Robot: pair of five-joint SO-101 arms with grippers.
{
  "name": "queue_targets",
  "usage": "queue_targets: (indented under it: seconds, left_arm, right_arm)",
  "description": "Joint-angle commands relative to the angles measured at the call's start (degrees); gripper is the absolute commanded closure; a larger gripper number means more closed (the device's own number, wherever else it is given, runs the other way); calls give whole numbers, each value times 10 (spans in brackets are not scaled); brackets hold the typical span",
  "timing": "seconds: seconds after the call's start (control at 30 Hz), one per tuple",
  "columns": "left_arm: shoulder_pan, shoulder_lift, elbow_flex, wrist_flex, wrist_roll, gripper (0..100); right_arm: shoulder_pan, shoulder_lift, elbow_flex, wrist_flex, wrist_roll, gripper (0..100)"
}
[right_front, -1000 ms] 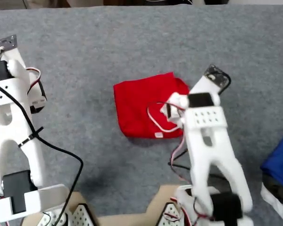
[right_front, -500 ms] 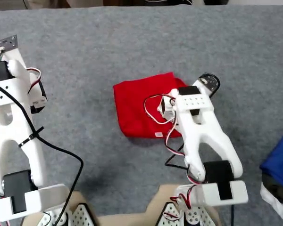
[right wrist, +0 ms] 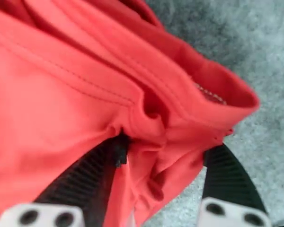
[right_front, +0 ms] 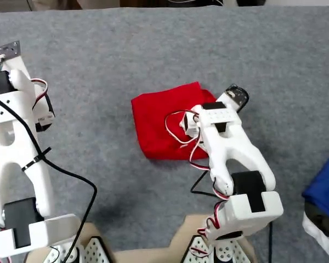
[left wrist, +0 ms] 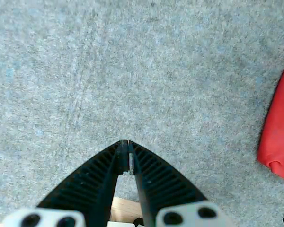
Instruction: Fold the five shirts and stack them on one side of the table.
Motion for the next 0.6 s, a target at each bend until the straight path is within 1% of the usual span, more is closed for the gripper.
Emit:
queue_targets:
  seconds: [0.0,0.1,0.13,0.17,0.23,0.37,0.47,0.57]
  left_arm:
    - [-5,-26,-4,-9,-4,980]
    - [-5,-26,-4,-9,-4,980]
    - [-6,-26,-4,-9,-4,980]
    - [-6,-27,-4,-9,-6,980]
    - [-6,-27,-4,-9,-22,980]
    - [-7,-27,-5,-9,-40,980]
    - [-7,-27,-19,-9,-43,980]
    - [-7,-27,-43,-9,-43,980]
  right_arm:
    - [12,7,-15,9,2,818]
    - [14,9,-12,11,2,980]
    - [15,9,-12,11,2,997]
    - [16,7,-12,11,2,976]
    - [22,3,-15,11,2,993]
    - [51,-27,-20,25,5,994]
    - [95,-77,-51,67,55,994]
    - [167,-129,-92,91,137,994]
